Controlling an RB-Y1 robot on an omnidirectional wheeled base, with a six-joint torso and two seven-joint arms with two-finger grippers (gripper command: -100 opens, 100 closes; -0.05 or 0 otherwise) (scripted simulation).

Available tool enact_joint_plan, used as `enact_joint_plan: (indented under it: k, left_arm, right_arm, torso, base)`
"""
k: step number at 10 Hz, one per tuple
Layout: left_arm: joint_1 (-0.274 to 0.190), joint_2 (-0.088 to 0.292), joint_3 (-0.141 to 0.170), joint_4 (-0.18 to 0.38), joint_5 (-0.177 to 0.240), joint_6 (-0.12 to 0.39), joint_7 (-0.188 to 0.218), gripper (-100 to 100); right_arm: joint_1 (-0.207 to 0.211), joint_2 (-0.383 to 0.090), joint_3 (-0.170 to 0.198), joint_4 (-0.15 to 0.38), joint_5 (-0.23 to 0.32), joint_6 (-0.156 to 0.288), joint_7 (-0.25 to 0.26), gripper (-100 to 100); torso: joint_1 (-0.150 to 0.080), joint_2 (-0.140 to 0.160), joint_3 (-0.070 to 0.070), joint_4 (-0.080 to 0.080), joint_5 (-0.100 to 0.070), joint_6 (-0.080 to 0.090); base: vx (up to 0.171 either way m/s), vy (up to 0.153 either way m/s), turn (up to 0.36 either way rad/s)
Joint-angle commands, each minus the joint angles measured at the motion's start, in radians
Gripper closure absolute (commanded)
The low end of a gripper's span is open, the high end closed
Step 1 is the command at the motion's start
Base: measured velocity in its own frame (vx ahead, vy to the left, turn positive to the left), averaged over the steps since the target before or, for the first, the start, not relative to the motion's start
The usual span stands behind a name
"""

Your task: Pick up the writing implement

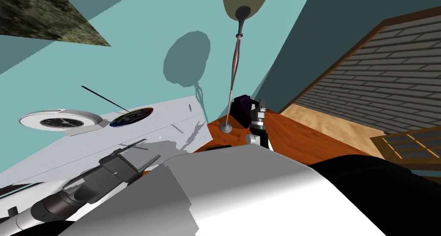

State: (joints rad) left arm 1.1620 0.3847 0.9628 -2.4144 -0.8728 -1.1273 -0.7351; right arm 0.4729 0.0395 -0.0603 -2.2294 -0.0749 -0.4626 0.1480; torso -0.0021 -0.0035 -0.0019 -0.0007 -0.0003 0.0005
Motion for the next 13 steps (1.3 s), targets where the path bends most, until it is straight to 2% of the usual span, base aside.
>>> enact_joint_plan:
  k: [1, 2, 3, 4, 5, 6, 7, 8, 9, 11, 12, 13]
  left_arm:
    - [0.017, 0.008, 0.023, 0.000, -0.044, -0.018, -0.018, -100]
    - [0.051, 0.027, 0.066, 0.008, -0.076, -0.052, -0.051, -100]
    - [0.051, 0.027, 0.066, 0.008, -0.098, -0.052, -0.051, -100]
    - [0.083, 0.047, 0.106, 0.018, -0.134, -0.086, -0.083, -100]
    - [0.083, 0.047, 0.106, 0.018, -0.151, -0.086, -0.083, -100]
    - [0.114, 0.067, 0.144, 0.027, -0.192, -0.118, -0.113, -100]
    - [0.114, 0.067, 0.144, 0.027, -0.202, -0.118, -0.113, -100]
    - [0.143, 0.088, 0.180, 0.037, -0.242, -0.150, -0.142, -100]
    - [0.143, 0.088, 0.180, 0.037, -0.251, -0.150, -0.142, -100]
    - [0.195, 0.128, 0.242, 0.058, -0.321, -0.211, -0.194, -100]
    - [0.195, 0.128, 0.242, 0.058, -0.343, -0.211, -0.194, -100]
    - [0.217, 0.147, 0.270, 0.069, -0.383, -0.242, -0.217, -100]
  right_arm:
    - [0.000, 0.000, 0.000, 0.000, 0.000, 0.000, 0.000, 0]
    - [0.000, 0.000, 0.000, 0.000, 0.000, 0.000, 0.000, 0]
    - [0.000, 0.000, 0.000, 0.000, 0.000, 0.000, 0.000, 0]
    - [0.000, 0.000, 0.000, 0.000, 0.000, 0.000, 0.000, 0]
    - [0.000, 0.000, 0.000, 0.000, 0.000, 0.000, 0.000, 0]
    - [0.000, 0.000, 0.000, 0.000, 0.000, 0.000, 0.000, 0]
    - [0.000, 0.000, 0.000, 0.000, 0.000, 0.000, 0.000, 0]
    - [0.000, 0.000, 0.000, 0.000, 0.000, 0.000, 0.000, 0]
    - [0.000, 0.000, 0.000, 0.000, 0.000, 0.000, 0.000, 0]
    - [0.000, 0.000, 0.000, 0.000, 0.000, 0.000, 0.000, 0]
    - [0.000, 0.000, 0.000, 0.000, 0.000, 0.000, 0.000, 0]
    - [0.001, 0.000, 0.000, 0.000, 0.000, 0.000, 0.000, 0]
  torso:
    - [0.000, 0.000, 0.000, 0.000, 0.000, 0.000]
    - [0.000, 0.000, 0.000, 0.000, 0.000, -0.001]
    - [0.000, 0.000, 0.000, 0.000, 0.000, 0.000]
    - [0.000, 0.000, 0.000, 0.000, 0.000, -0.001]
    - [-0.001, -0.002, -0.001, 0.000, 0.000, 0.000]
    - [-0.001, -0.001, -0.001, 0.000, 0.000, -0.002]
    - [0.000, -0.002, -0.001, 0.000, 0.000, 0.000]
    - [0.000, -0.002, -0.001, 0.000, 0.000, -0.001]
    - [-0.001, -0.002, -0.001, 0.000, 0.000, 0.000]
    - [0.000, -0.003, -0.002, -0.001, 0.000, 0.000]
    - [0.000, -0.006, -0.004, -0.001, 0.000, -0.001]
    - [0.000, -0.006, -0.004, -0.001, 0.000, -0.002]
  base:
    - [0.033, -0.035, -0.152]
    - [0.040, -0.048, -0.318]
    - [0.039, -0.033, -0.162]
    - [0.066, -0.067, -0.384]
    - [0.054, -0.042, -0.119]
    - [0.070, -0.043, -0.278]
    - [0.060, -0.028, -0.152]
    - [0.074, -0.056, -0.301]
    - [0.067, -0.049, -0.185]
    - [0.116, -0.045, -0.369]
    - [0.135, -0.028, -0.180]
    - [0.136, -0.033, -0.339]
